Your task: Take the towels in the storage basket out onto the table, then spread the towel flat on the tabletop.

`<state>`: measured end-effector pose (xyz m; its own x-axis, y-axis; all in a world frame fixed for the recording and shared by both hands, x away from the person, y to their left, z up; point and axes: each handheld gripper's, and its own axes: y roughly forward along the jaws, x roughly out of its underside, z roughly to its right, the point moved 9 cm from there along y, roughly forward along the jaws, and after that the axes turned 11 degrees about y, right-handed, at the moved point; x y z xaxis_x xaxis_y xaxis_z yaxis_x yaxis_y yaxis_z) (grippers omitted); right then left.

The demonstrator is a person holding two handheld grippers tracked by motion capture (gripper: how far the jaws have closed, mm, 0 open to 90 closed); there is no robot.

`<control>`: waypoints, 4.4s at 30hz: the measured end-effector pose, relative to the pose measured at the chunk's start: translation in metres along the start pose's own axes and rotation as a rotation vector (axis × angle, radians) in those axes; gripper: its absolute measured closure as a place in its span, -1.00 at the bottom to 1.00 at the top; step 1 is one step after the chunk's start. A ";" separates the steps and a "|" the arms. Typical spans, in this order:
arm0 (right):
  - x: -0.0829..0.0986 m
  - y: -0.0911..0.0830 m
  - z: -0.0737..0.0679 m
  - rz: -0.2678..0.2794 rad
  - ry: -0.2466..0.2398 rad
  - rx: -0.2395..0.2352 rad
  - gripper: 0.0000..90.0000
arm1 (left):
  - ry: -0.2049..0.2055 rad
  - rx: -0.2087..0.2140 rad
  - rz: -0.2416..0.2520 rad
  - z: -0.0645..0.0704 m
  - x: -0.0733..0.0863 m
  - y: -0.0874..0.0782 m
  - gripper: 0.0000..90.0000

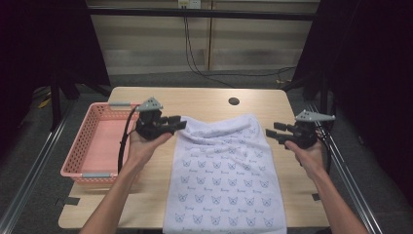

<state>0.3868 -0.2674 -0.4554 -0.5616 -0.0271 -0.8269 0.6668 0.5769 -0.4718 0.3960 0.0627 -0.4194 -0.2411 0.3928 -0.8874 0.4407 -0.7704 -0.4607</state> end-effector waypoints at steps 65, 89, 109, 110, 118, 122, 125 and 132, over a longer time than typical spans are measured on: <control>0.114 0.033 -0.005 -0.310 -0.047 0.044 0.16 | 0.001 0.043 -0.311 0.051 0.132 0.029 0.25; 0.146 -0.022 -0.014 -0.390 -0.037 0.059 0.94 | 0.060 0.178 -0.354 0.104 0.149 0.020 0.93; 0.104 -0.019 -0.002 -0.237 -0.002 0.025 0.26 | -0.030 0.093 -0.245 0.073 0.112 0.034 0.08; 0.101 -0.015 0.002 -0.237 0.001 0.034 0.22 | -0.030 0.077 -0.231 0.065 0.109 0.039 0.08; 0.079 0.019 0.043 -0.248 0.026 0.096 0.08 | -0.076 0.035 -0.260 0.032 0.110 0.062 0.00; 0.075 0.034 0.055 -0.258 0.043 0.111 0.03 | -0.103 0.011 -0.257 0.019 0.114 0.066 -0.07; 0.076 0.043 0.060 -0.261 0.034 0.116 0.03 | -0.109 0.003 -0.254 0.015 0.116 0.064 -0.11; 0.082 0.057 0.062 -0.282 -0.001 0.142 -0.05 | -0.106 -0.014 -0.260 0.012 0.118 0.066 -0.16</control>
<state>0.4091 -0.2875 -0.5685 -0.7336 -0.1711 -0.6577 0.5466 0.4265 -0.7207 0.3864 0.0516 -0.5543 -0.4361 0.5215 -0.7334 0.3638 -0.6432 -0.6738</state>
